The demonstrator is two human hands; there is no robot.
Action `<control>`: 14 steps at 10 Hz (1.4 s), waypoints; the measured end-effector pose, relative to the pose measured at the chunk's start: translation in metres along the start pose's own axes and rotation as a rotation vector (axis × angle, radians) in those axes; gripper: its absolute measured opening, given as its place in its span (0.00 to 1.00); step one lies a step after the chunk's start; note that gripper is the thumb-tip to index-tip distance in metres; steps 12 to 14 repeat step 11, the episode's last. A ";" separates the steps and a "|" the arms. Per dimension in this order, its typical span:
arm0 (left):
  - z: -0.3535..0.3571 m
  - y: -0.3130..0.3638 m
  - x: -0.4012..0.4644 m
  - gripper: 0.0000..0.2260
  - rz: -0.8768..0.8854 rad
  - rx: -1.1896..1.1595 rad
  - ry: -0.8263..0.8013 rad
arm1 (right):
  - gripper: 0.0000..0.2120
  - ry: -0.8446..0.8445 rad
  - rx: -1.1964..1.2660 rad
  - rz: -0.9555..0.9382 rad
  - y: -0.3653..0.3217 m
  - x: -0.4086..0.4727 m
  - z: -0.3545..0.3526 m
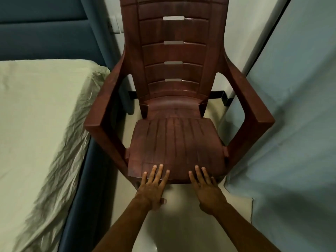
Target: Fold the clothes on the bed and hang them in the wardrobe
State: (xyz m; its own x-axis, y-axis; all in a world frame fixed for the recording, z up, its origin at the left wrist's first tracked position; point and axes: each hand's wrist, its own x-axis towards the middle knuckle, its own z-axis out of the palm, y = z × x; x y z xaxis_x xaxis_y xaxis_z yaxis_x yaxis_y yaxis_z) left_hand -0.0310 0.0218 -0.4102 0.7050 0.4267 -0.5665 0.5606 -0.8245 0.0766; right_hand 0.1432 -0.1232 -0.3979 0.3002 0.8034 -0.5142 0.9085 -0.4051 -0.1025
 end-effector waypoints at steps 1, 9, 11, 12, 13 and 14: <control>-0.021 -0.007 0.026 0.46 0.004 -0.010 -0.021 | 0.49 -0.017 0.012 0.006 0.007 0.024 -0.012; -0.108 -0.024 0.167 0.49 -0.069 -0.034 -0.015 | 0.47 0.058 -0.006 -0.033 0.078 0.155 -0.084; -0.119 -0.018 0.152 0.46 -0.093 -0.081 0.056 | 0.45 0.002 -0.074 -0.027 0.074 0.150 -0.111; -0.119 -0.018 0.152 0.46 -0.093 -0.081 0.056 | 0.45 0.002 -0.074 -0.027 0.074 0.150 -0.111; -0.119 -0.018 0.152 0.46 -0.093 -0.081 0.056 | 0.45 0.002 -0.074 -0.027 0.074 0.150 -0.111; -0.119 -0.018 0.152 0.46 -0.093 -0.081 0.056 | 0.45 0.002 -0.074 -0.027 0.074 0.150 -0.111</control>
